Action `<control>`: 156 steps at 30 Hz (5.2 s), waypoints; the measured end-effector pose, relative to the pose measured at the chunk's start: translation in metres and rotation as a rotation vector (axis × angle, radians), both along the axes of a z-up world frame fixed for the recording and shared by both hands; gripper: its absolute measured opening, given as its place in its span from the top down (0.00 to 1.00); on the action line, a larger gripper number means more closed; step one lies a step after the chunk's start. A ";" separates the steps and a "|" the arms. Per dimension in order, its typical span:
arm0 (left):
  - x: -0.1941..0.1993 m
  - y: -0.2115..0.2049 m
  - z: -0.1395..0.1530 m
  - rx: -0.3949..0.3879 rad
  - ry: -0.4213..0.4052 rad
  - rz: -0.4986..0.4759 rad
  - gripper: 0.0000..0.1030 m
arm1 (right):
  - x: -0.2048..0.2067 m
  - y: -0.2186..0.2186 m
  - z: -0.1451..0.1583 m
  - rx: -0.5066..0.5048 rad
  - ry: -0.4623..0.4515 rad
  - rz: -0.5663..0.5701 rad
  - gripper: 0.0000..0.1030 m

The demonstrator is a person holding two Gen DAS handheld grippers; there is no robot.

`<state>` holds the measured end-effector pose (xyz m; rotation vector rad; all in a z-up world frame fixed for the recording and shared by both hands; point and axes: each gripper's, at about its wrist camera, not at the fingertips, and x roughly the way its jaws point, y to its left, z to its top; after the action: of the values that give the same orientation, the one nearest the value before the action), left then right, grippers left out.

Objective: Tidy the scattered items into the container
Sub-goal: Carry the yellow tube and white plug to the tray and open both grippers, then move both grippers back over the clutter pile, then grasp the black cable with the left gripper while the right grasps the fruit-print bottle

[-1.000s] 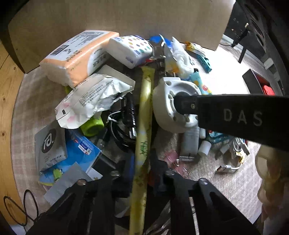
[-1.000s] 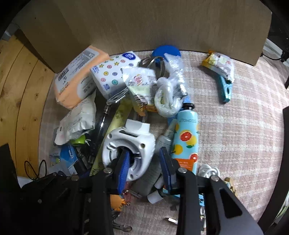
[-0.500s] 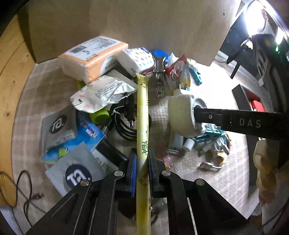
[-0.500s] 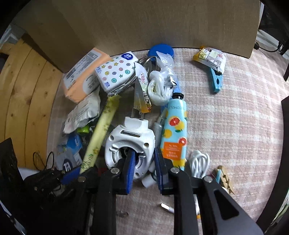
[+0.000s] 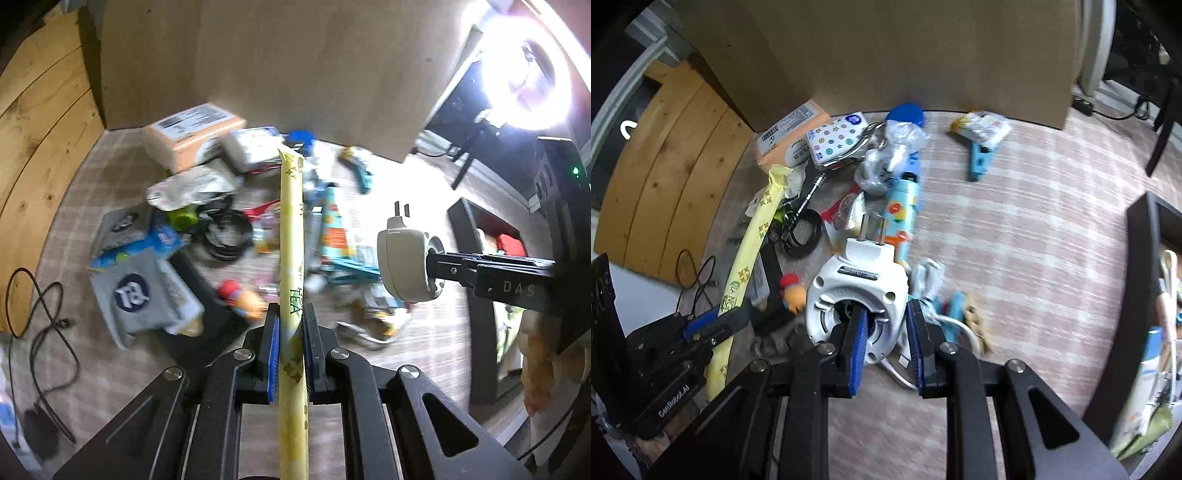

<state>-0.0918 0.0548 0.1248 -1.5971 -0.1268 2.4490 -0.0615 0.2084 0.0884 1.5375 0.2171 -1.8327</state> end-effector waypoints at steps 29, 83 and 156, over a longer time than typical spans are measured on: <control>0.037 0.333 0.006 0.151 -0.011 -0.252 0.90 | -0.094 0.361 0.026 0.102 0.094 -0.306 0.80; -0.077 -0.038 -0.027 -0.087 -0.054 0.099 0.65 | -0.073 -0.007 0.005 -0.040 -0.030 -0.003 0.62; -0.075 -0.077 -0.035 0.023 0.009 0.205 0.93 | -0.095 -0.034 -0.023 -0.138 -0.173 -0.059 0.75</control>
<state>-0.1667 -0.0224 0.0895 -1.6369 -0.3311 2.5941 -0.1563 0.1748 0.0651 1.6089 -0.0354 -1.7094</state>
